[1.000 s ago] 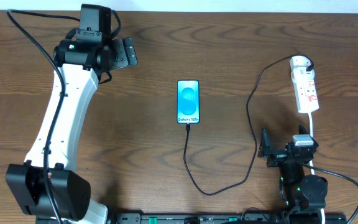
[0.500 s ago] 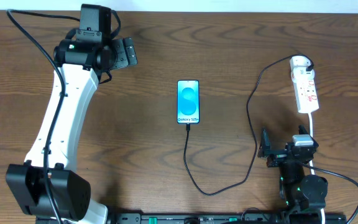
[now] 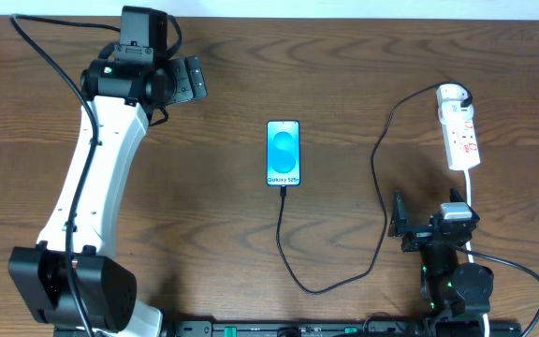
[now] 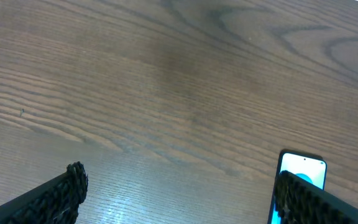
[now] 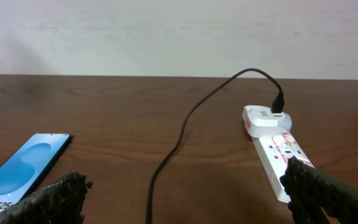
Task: Plug charger to phone and switch on socket
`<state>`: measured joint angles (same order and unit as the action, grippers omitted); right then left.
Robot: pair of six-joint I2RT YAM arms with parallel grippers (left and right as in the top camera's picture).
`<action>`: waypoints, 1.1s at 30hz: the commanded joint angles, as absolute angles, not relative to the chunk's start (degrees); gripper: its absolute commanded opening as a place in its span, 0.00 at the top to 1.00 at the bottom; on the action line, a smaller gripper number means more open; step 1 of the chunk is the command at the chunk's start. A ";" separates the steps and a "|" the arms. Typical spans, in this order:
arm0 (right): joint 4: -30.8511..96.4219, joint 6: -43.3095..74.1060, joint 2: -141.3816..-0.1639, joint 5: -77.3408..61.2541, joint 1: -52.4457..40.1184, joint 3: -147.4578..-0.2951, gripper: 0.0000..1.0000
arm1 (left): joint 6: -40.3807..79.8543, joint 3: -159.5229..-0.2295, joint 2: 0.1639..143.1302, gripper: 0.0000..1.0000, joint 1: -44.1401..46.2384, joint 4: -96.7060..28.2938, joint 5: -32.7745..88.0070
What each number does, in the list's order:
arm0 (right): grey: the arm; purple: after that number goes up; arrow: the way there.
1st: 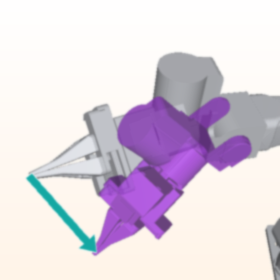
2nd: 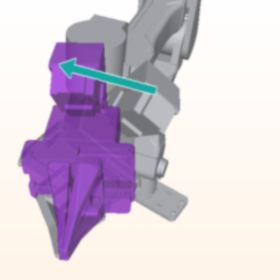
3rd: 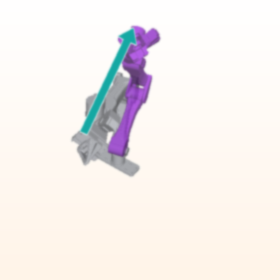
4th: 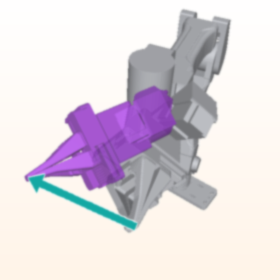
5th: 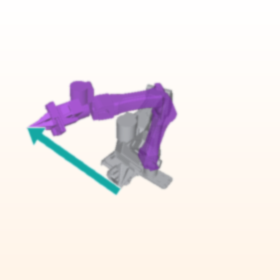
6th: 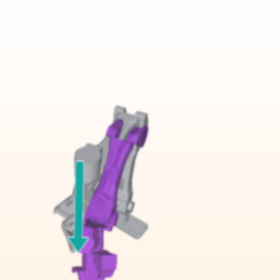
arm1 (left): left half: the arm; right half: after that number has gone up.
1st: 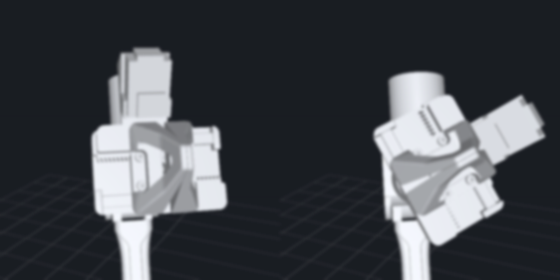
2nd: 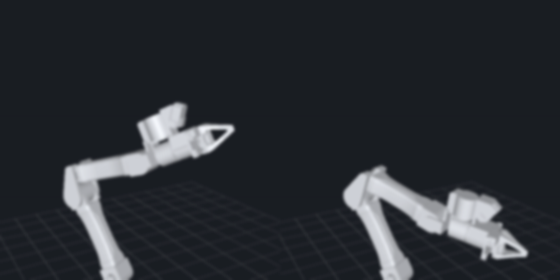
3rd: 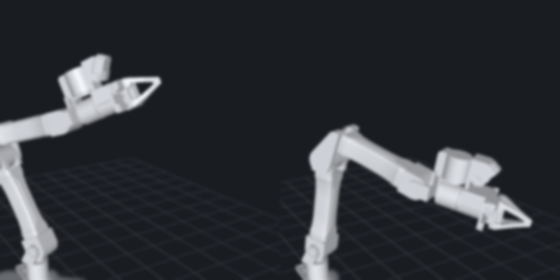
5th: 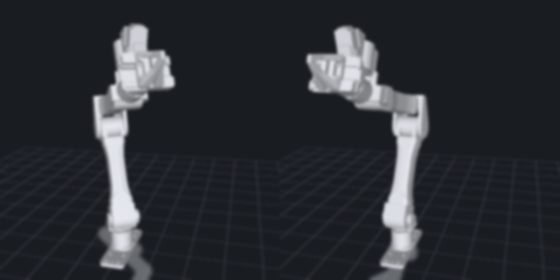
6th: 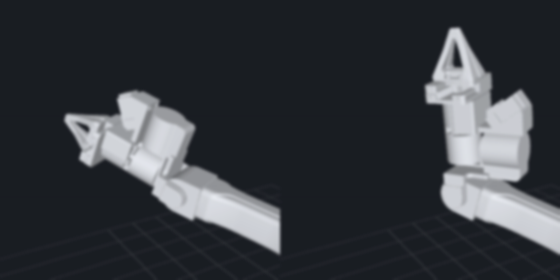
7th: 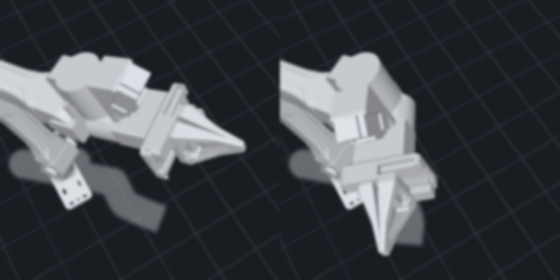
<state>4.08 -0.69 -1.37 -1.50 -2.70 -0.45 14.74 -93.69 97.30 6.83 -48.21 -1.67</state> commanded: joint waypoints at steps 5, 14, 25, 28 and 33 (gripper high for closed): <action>4.34 -1.34 -1.02 -1.02 -2.33 -0.32 0.01 | 14.13 -93.86 97.73 0.02 6.66 -52.34 -2.48; 4.34 -1.34 -1.02 -1.02 -2.33 -0.32 0.01 | 14.02 -91.61 97.43 0.02 6.66 -56.66 -2.44; 4.34 -1.34 -1.02 -1.02 -2.33 -0.32 0.01 | 12.51 -78.54 92.92 0.02 6.66 -49.50 -2.63; 4.32 -1.34 -1.02 -1.02 -2.33 -0.32 0.01 | 10.92 -75.99 90.96 0.02 6.66 -47.75 -2.61; 4.34 -1.34 -1.02 -1.02 -2.33 -0.32 0.01 | 7.40 -72.10 87.07 0.02 6.66 -46.52 -2.52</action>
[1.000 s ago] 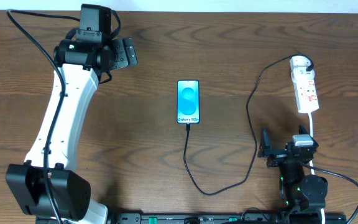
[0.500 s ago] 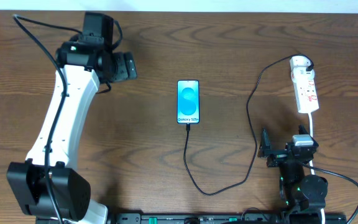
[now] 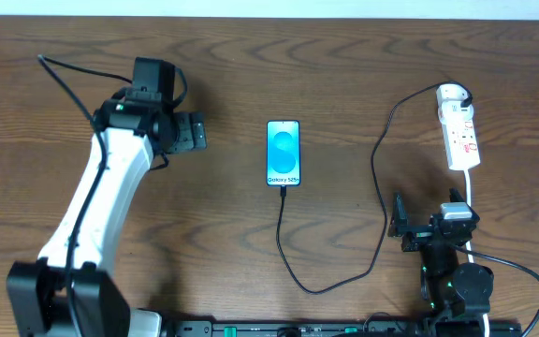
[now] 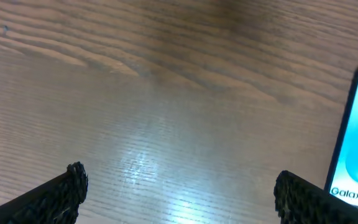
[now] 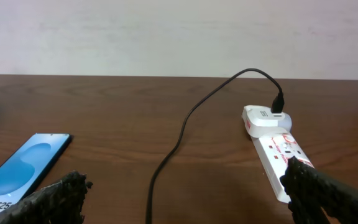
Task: Plug charger to phone and switch on socket
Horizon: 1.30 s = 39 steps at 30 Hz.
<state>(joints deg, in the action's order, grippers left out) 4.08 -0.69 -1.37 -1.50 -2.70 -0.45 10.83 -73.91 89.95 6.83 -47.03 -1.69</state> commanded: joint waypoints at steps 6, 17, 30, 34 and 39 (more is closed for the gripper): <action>4.34 -1.34 -1.02 -1.02 -2.33 -0.32 0.01 | 5.82 -65.23 80.73 0.02 6.66 -43.38 -0.49; 4.34 -1.34 -1.02 -1.02 -2.33 -0.32 0.01 | 3.57 -49.52 65.41 0.02 6.66 -36.34 0.64; 4.32 -1.34 -1.02 -1.02 -2.33 -0.32 0.01 | -0.19 -29.26 45.84 0.02 6.66 -24.08 0.67; 4.34 -1.34 -1.02 -1.02 -2.33 -0.32 0.01 | -0.40 -25.50 41.93 0.02 6.66 -20.47 0.89; 4.34 -1.34 -1.02 -1.02 -2.33 -0.32 0.01 | -0.38 -21.43 36.36 0.02 6.66 -17.02 1.06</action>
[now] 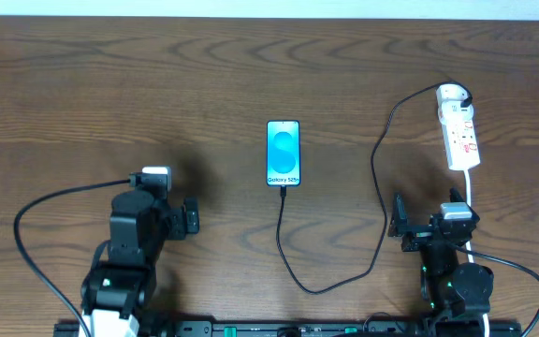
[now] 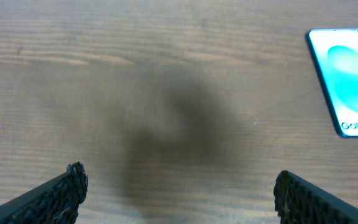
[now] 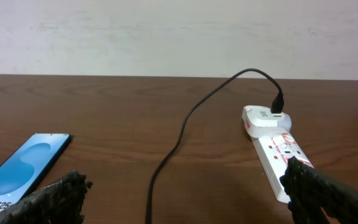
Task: Plug charger to phone and switch on socket
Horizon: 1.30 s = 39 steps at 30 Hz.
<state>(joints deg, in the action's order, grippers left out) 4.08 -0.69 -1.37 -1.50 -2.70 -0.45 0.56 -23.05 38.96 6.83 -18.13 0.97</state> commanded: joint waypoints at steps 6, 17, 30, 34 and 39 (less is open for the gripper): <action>4.32 -1.34 -1.02 -1.02 -2.33 -0.32 0.01 | -0.38 -16.88 28.53 0.02 6.66 -13.96 1.10; 4.32 -1.34 -1.02 -1.02 -2.33 -0.32 0.01 | -3.42 -11.07 14.50 0.02 6.66 -12.05 4.54; 4.32 -1.34 -1.02 -1.02 -2.33 -0.32 0.01 | -3.62 -0.23 6.98 0.02 6.66 3.53 5.32; 4.32 -1.34 -1.02 -1.02 -2.33 -0.32 0.01 | -3.62 -0.23 5.08 0.02 6.66 3.03 4.64; 4.32 -1.34 -1.02 -1.02 -2.33 -0.32 0.01 | -3.14 -0.23 2.24 0.02 6.66 -4.21 1.89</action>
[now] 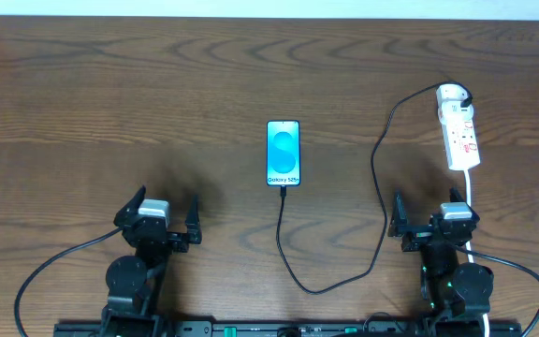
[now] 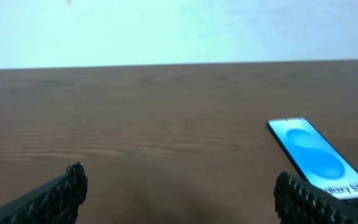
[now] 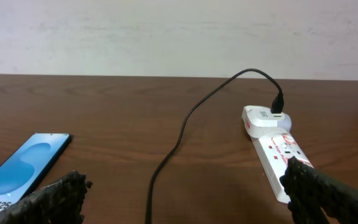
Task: Plug charger to phone and switch on socket
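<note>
A phone [image 1: 284, 153] with a lit blue screen lies in the middle of the table, a black cable [image 1: 293, 253] plugged into its near end. The cable loops right and up to a white charger [image 1: 450, 94] seated in the far end of a white power strip [image 1: 461, 137]. My left gripper [image 1: 160, 220] rests open at the near left, the phone [image 2: 319, 157] ahead to its right. At the near right my right gripper [image 1: 426, 223] is open, with the cable [image 3: 185, 130], the power strip [image 3: 281, 155] and the phone [image 3: 23, 168] in front of it.
The brown wooden table [image 1: 110, 84] ends at a pale wall [image 3: 166, 31] at the far side. The power strip's own white lead [image 1: 473, 201] runs back past my right gripper.
My left arm has folded down to its rest pose at the near left, and its camera now looks level across the table toward the wall. The right arm, phone and cable are unchanged.
My left arm was stretched to the far left of the table with its gripper open. Then it stood closer to the phone's left, then halfway back toward the near edge, and now it is folded at rest. The phone stayed plugged in and lit; the right arm never moved.
</note>
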`<state>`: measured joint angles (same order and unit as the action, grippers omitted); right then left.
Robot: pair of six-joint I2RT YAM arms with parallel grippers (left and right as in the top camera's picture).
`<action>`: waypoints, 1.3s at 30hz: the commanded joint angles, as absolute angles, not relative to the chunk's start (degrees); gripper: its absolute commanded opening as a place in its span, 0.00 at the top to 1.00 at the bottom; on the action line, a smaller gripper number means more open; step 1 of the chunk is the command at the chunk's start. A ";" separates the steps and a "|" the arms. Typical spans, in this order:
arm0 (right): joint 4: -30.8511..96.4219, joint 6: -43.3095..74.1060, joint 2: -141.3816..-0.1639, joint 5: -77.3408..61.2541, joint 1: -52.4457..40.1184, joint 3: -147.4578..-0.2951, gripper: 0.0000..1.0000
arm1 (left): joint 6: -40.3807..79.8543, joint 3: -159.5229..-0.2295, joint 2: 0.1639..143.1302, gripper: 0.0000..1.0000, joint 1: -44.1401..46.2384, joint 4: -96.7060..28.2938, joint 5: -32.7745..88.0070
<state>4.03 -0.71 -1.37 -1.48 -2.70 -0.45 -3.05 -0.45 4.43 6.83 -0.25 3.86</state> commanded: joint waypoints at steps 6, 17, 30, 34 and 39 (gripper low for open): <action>4.32 -1.34 -1.02 -1.02 -2.33 -0.32 0.01 | -2.42 -0.23 0.08 0.02 6.46 -4.23 -0.86; 4.32 -1.34 -1.02 -1.02 -2.33 -0.32 0.01 | -2.31 -0.23 0.08 0.02 4.56 -4.23 -0.84; 4.32 -1.34 -1.02 -1.02 -2.33 -0.32 0.01 | -2.33 -0.23 0.08 0.02 4.56 -4.25 -0.69; 4.34 -1.34 -1.02 -1.02 -2.33 -0.32 0.01 | -2.33 -0.23 0.08 0.02 4.56 -4.25 -0.71; 4.32 -1.34 -1.02 -1.02 -2.33 -0.32 0.01 | -2.31 -0.23 0.08 0.02 4.56 -4.25 -0.64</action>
